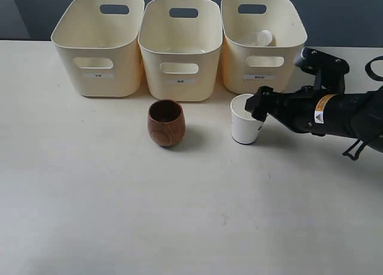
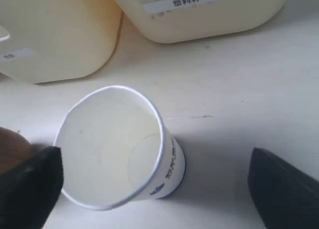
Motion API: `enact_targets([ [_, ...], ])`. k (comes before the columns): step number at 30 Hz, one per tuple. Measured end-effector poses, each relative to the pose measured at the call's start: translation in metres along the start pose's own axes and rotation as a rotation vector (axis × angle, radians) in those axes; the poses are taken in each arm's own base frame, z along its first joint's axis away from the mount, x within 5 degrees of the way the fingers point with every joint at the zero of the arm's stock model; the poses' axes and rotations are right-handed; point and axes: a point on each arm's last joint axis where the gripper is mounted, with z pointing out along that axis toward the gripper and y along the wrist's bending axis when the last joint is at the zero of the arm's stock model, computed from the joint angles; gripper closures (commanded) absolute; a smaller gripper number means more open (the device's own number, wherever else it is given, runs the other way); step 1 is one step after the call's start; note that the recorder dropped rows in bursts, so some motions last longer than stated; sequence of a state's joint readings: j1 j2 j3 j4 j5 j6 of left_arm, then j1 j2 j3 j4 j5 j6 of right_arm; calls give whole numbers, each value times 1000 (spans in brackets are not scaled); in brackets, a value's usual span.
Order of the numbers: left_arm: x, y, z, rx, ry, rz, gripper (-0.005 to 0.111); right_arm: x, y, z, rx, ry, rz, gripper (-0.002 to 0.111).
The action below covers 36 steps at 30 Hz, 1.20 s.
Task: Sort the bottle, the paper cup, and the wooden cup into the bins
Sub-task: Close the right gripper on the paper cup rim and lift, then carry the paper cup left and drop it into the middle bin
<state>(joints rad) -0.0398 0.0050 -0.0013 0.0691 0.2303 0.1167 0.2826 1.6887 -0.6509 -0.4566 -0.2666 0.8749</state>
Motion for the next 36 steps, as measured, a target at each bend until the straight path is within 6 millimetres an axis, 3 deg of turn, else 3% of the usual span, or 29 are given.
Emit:
enact_targets([
  [15,0,0,0,0,0,0,107,-4,-4,26,44,42,10,18],
  [19,0,0,0,0,0,0,107,-1,-6,30,51,56,14,40],
  [27,0,0,0,0,0,0,107,3,-8,34,65,77,17,110],
  [36,0,0,0,0,0,0,107,0,-7,31,61,65,19,108],
])
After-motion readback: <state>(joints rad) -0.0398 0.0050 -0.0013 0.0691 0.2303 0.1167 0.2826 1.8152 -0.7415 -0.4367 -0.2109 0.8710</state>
